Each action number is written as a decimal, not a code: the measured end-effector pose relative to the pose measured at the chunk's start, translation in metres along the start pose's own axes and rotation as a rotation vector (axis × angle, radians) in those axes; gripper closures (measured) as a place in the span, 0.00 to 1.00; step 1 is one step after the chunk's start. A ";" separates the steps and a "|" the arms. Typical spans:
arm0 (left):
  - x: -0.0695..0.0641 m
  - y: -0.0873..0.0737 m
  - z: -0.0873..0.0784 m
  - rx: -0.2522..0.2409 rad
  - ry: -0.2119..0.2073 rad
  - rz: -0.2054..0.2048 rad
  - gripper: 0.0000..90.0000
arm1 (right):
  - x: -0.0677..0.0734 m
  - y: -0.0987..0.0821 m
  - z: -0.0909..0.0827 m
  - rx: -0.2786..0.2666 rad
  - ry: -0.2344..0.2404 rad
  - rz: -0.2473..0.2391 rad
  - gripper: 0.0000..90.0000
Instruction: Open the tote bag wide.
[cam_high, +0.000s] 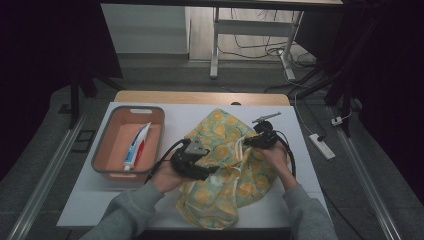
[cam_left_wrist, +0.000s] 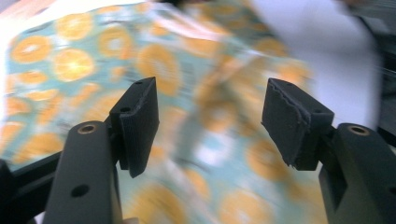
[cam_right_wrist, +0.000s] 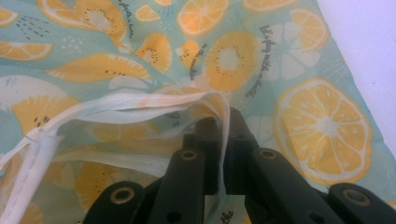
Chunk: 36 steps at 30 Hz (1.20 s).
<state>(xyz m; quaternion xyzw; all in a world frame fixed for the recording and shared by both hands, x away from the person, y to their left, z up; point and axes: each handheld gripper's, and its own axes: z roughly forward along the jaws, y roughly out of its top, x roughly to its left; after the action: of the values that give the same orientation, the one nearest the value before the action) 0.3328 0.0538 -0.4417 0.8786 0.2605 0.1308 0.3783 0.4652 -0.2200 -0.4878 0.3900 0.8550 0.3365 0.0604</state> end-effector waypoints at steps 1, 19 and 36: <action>0.006 0.001 0.007 0.016 0.017 -0.015 0.40 | 0.000 0.000 -0.001 -0.001 0.003 -0.003 0.95; 0.051 0.003 0.031 0.076 0.062 -0.118 0.99 | -0.008 -0.003 -0.018 -0.031 0.065 -0.025 0.94; 0.075 -0.001 0.037 0.069 0.068 -0.197 0.99 | 0.062 -0.008 -0.072 -0.149 0.019 -0.110 0.33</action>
<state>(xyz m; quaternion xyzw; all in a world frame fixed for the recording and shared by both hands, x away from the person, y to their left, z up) 0.4107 0.0741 -0.4654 0.8563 0.3624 0.1136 0.3499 0.3915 -0.2179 -0.4274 0.3336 0.8482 0.3991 0.0996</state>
